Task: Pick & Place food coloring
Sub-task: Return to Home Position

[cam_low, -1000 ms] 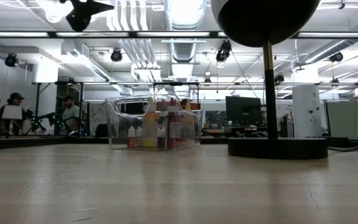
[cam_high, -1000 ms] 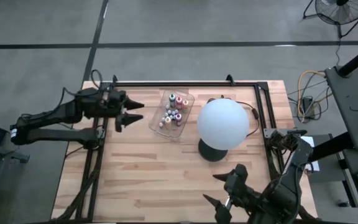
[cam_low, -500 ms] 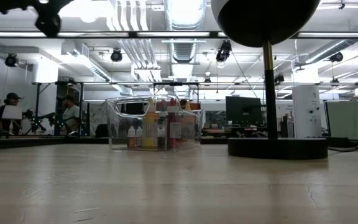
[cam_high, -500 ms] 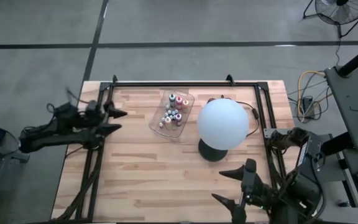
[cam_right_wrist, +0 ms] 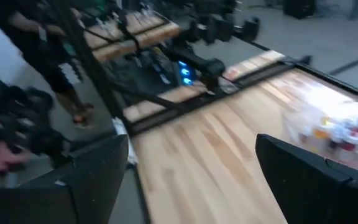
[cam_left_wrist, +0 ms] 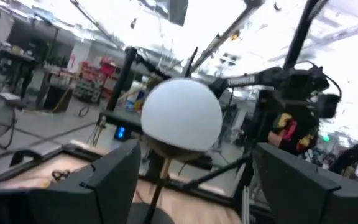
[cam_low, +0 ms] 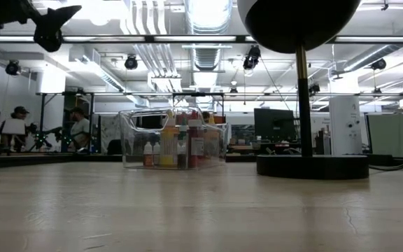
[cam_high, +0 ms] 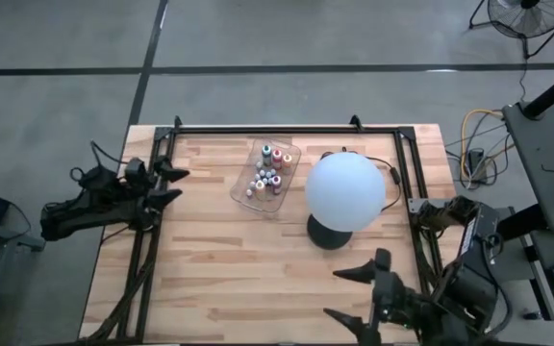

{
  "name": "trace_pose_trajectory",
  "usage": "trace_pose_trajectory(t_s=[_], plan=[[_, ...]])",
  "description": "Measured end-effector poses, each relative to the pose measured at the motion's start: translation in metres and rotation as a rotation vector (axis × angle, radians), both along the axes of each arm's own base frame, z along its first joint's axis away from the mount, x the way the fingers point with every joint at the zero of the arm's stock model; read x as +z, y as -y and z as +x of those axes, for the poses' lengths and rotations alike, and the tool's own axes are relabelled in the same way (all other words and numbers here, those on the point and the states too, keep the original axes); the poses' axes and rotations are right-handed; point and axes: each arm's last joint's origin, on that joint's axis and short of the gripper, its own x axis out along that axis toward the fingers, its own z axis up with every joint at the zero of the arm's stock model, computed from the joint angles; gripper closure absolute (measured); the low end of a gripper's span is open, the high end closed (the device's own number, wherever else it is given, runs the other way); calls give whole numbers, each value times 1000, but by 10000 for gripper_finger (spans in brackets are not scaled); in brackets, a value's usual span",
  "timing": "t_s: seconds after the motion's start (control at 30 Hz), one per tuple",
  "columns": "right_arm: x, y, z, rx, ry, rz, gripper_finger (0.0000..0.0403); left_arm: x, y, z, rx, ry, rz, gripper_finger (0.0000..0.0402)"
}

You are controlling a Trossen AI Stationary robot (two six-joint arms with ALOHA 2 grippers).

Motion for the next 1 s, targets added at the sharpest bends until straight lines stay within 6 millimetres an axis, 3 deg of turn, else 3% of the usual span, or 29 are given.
trace_pose_trajectory(t_s=[0.13, 0.23, 0.43, 0.83, 1.0], plan=[[17, 2, 20, 118, 60, 38, 61, -2, 0, 1, -10, -8, -36, 122], [35, 17, 19, 239, 69, 29, 56, -2, 0, 1, -25, -1, -57, 122], [75, 63, -20, 259, 111, 0, 55, -3, 1, 2, -64, -16, -65, 122], [114, 115, -93, 377, 175, -39, 58, -9, 1, 3, -62, -80, -78, 123], [129, 153, -128, 415, 225, -43, 53, -9, 1, 3, -61, -80, -73, 122]])
